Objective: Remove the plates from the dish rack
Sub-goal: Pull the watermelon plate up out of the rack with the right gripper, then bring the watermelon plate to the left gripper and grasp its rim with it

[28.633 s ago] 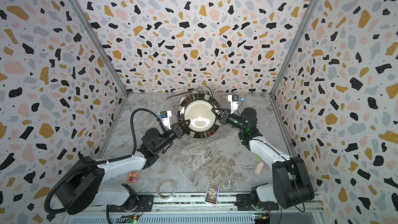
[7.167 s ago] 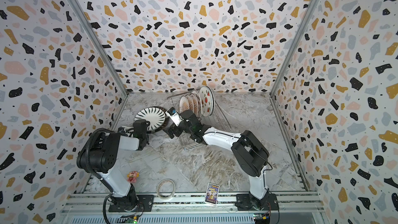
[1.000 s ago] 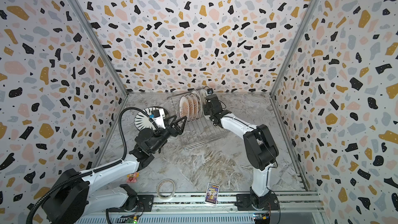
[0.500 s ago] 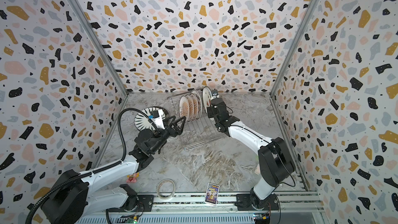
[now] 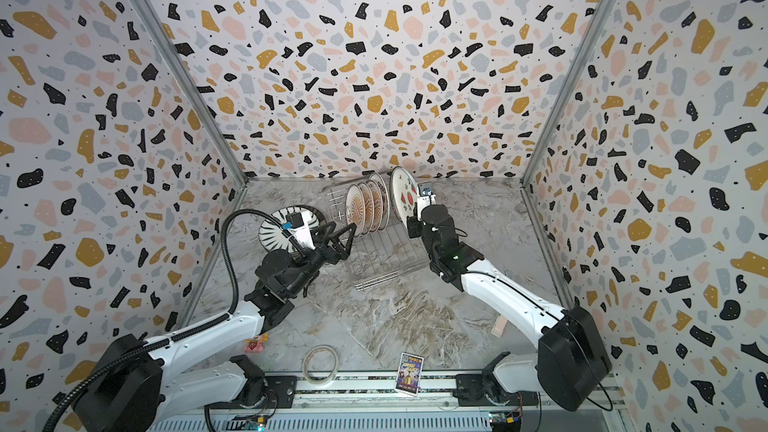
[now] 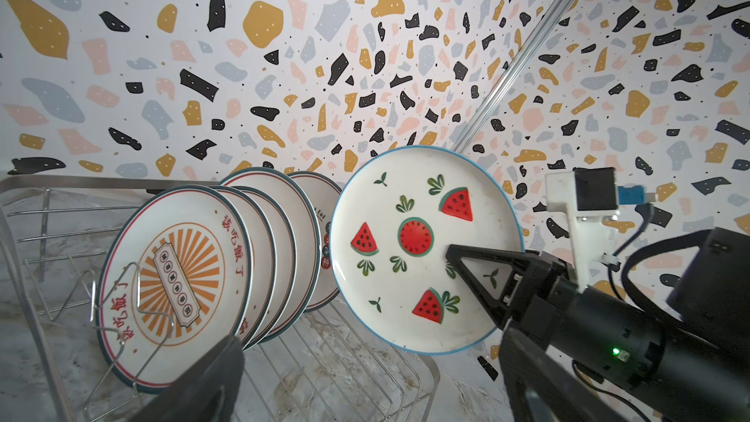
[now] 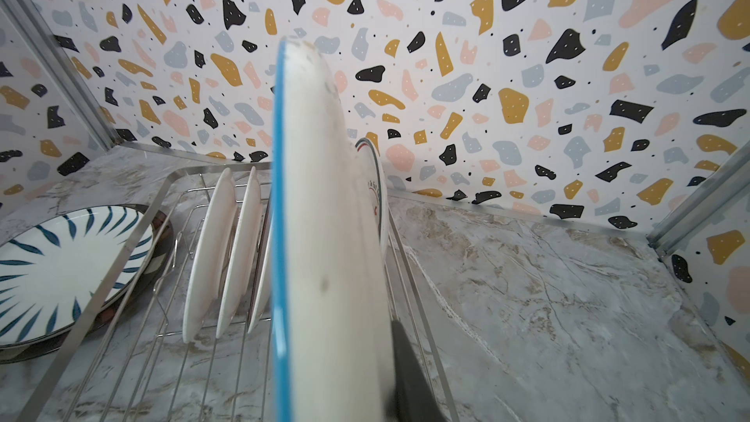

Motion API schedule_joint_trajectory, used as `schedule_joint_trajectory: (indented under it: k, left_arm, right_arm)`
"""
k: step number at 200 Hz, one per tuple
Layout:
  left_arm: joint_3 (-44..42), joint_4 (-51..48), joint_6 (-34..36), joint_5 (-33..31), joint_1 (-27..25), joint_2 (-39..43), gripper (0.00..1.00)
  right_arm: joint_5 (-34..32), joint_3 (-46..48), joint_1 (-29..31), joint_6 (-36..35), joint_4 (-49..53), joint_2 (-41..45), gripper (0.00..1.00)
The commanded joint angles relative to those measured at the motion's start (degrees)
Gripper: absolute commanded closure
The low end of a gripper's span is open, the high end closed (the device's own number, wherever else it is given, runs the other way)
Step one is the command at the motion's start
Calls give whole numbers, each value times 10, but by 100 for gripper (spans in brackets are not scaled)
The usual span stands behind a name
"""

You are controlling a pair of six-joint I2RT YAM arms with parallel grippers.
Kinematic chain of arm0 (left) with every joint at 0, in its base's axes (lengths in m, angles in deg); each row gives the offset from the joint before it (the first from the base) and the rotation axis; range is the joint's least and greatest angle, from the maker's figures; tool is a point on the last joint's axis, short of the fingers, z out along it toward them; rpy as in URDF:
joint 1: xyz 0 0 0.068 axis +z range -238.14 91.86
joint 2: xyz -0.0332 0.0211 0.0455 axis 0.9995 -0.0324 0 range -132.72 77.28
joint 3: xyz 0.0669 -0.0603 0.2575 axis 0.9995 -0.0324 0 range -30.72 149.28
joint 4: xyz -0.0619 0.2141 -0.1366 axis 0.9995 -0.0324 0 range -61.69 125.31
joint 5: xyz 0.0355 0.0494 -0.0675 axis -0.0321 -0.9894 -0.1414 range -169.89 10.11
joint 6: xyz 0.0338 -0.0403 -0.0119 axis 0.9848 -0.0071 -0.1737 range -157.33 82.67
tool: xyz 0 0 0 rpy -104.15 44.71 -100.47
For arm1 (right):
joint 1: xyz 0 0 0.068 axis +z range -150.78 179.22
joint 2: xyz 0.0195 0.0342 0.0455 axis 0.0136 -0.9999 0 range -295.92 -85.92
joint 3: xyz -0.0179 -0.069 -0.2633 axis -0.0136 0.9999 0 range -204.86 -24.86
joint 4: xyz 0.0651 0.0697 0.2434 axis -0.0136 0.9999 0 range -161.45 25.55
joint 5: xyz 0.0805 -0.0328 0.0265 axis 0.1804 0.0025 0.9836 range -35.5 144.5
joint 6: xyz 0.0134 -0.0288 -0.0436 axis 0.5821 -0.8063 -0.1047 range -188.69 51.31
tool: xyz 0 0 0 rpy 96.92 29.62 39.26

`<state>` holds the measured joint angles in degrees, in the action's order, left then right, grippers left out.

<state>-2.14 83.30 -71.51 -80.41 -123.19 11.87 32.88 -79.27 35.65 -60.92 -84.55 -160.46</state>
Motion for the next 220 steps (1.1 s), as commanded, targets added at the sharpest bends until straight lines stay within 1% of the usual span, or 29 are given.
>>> schedule_joint_trajectory:
  k: [1, 28, 48, 67, 101, 133, 141, 151, 173, 199, 210, 220]
  left_arm:
    - [10, 3, 23, -12, -2, 14, 0]
    - [2, -5, 28, -29, -2, 29, 0]
    - [-5, -3, 30, -27, -2, 40, 0]
    - [-11, 0, 31, -27, -2, 50, 0]
    - [-12, -1, 36, 8, -1, 61, 0]
    - [-14, -1, 48, 37, 1, 70, 0]
    - [-22, 11, 59, 49, 6, 74, 0]
    - [-40, 43, 56, 61, 17, 76, 0]
    - [-57, 102, 33, 143, 51, 69, 1]
    - [-58, 146, 20, 208, 71, 47, 0]
    - [-56, 152, 20, 219, 72, 40, 0]
    - [-50, 133, 27, 211, 72, 39, 0]
  right_arm:
    - [9, 0, 3, 6, -89, 58, 88]
    - [32, 25, 3, 8, -100, 91, 88]
    - [48, 36, 2, 13, -102, 114, 88]
    - [83, 47, 1, 21, -108, 136, 88]
    - [147, 68, -8, 42, -124, 166, 88]
    - [254, 85, -43, 79, -150, 173, 88]
    - [284, 89, -53, 88, -158, 172, 89]
    - [319, 94, -65, 100, -172, 169, 89]
    - [393, 108, -87, 122, -214, 161, 89]
    - [469, 109, -103, 144, -243, 148, 89]
    - [501, 106, -105, 146, -250, 141, 90]
    - [521, 107, -107, 154, -259, 136, 90]
